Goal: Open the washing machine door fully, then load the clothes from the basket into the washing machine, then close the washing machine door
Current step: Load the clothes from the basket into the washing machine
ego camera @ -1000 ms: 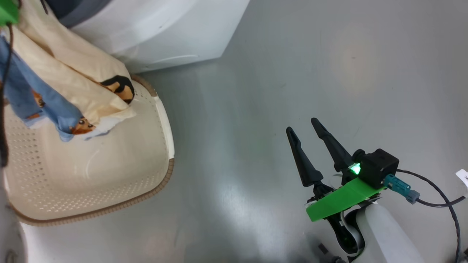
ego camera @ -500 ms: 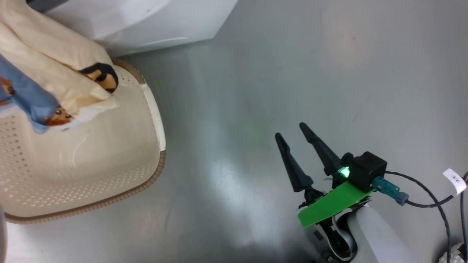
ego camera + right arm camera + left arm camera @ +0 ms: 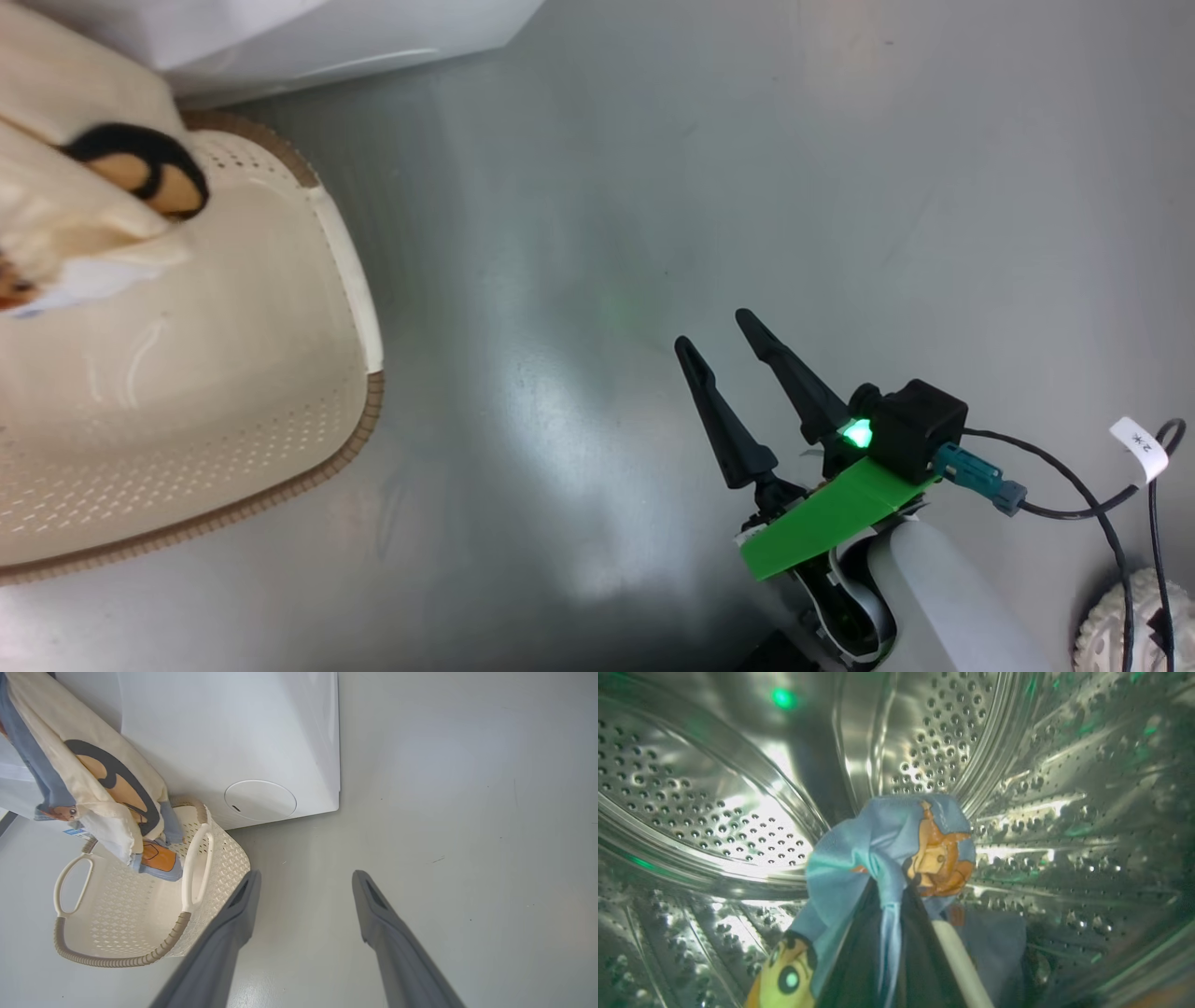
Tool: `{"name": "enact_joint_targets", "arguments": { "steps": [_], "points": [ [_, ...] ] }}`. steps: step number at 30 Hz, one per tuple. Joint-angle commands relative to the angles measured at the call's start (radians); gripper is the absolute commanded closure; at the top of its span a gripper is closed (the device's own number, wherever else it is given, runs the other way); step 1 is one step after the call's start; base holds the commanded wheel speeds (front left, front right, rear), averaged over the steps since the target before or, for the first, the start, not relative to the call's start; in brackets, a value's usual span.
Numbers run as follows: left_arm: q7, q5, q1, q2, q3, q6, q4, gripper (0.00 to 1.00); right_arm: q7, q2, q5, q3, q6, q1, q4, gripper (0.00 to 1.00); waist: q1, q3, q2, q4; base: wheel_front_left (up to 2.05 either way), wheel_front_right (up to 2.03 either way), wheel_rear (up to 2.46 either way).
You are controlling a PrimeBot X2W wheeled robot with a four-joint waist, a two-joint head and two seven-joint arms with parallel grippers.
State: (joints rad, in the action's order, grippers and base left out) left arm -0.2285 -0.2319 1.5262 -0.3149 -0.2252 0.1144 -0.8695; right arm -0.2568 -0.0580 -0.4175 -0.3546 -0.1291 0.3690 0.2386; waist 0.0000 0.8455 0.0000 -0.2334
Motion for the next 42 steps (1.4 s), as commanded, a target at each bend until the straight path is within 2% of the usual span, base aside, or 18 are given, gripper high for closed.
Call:
{"name": "enact_joint_targets", "arguments": {
  "steps": [1,7,12,13,14,15,21,26,28,42],
  "points": [
    [-0.025,0.029,0.051,-0.053,-0.004,-0.012,0.066,1.0,-0.005,0.008,-0.012,-0.03,-0.002,-0.03,-0.013,0.0,0.0,0.009,0.0,-0.012,0.0,0.0,0.0],
    [-0.033,0.069,0.02,-0.07,0.024,-0.033,0.272,1.0,-0.005,0.008,-0.024,-0.04,-0.002,-0.025,-0.011,0.0,0.0,0.012,0.0,-0.018,0.0,0.0,0.0],
    [-0.033,0.069,-0.024,-0.066,0.037,-0.025,0.289,1.0,-0.005,0.008,-0.027,-0.043,-0.002,-0.02,-0.006,0.0,0.0,0.006,0.0,-0.014,0.0,0.0,0.0],
    [-0.033,0.063,-0.034,-0.062,0.041,-0.023,0.263,0.89,-0.005,0.008,-0.027,-0.042,-0.002,-0.02,-0.005,0.0,0.0,0.005,0.0,-0.012,0.0,0.0,0.0],
    [-0.033,0.058,-0.038,-0.059,0.043,-0.022,0.24,0.35,-0.005,0.008,-0.027,-0.041,-0.002,-0.02,-0.004,0.0,0.0,0.004,0.0,-0.01,0.0,0.0,0.0],
    [-0.033,0.052,-0.04,-0.056,0.048,-0.023,0.215,0.0,-0.005,0.008,-0.027,-0.04,-0.002,-0.02,-0.003,0.0,0.0,0.003,0.0,-0.009,0.0,0.0,0.0],
    [-0.005,0.023,-0.022,-0.032,0.051,-0.023,0.054,0.0,-0.005,0.008,-0.024,-0.027,-0.002,-0.027,0.006,0.0,0.0,-0.011,0.0,0.005,0.0,0.0,0.0],
    [0.122,0.017,0.023,-0.003,0.032,-0.04,-0.069,0.0,-0.005,0.008,-0.018,-0.014,-0.002,-0.029,0.011,0.0,0.0,-0.022,0.0,0.023,0.0,0.0,0.0],
    [0.129,0.017,0.034,0.005,0.028,-0.045,-0.085,0.0,-0.005,0.008,-0.016,-0.011,-0.002,-0.027,0.01,0.0,0.0,-0.025,0.0,0.028,0.0,0.0,0.0],
    [0.006,-0.007,-0.008,0.044,0.017,-0.048,-0.097,0.0,-0.005,0.008,0.003,0.022,-0.002,-0.015,-0.001,0.0,0.0,-0.062,0.0,0.076,0.0,0.0,0.0]
  ]
}}
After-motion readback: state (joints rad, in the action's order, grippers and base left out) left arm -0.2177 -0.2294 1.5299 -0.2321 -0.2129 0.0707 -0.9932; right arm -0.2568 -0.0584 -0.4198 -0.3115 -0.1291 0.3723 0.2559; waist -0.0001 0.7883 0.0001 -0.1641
